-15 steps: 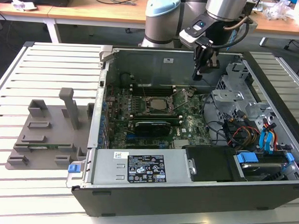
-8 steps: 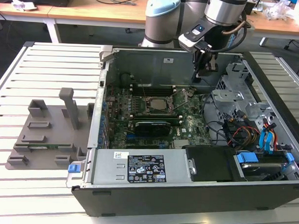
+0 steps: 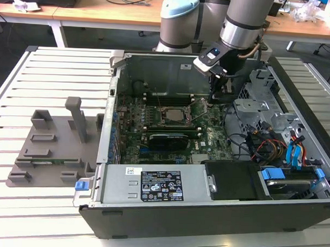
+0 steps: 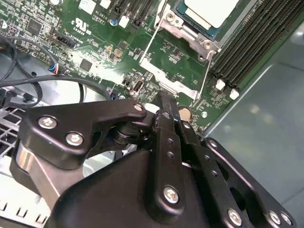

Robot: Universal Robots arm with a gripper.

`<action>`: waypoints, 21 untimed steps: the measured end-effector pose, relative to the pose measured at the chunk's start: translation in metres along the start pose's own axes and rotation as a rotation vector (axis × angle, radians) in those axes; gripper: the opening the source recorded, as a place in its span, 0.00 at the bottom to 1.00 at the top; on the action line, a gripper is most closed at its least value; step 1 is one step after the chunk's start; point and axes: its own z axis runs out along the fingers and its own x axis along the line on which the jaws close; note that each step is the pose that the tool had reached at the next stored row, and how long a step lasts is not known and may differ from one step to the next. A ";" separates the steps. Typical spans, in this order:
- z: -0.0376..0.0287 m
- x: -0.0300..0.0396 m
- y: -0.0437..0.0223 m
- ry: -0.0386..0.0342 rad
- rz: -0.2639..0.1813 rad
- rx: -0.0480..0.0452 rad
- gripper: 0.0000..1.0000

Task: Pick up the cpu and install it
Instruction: 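Close the cpu cover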

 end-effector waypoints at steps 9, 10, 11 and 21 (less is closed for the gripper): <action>0.0160 0.0003 0.0012 -0.0011 -0.024 -0.0004 0.11; 0.0161 0.0004 0.0002 -0.0011 -0.025 -0.0005 0.11; 0.0162 0.0005 -0.0025 -0.0013 -0.024 -0.0004 0.11; 0.0172 0.0016 -0.0199 -0.0013 -0.024 -0.0004 0.11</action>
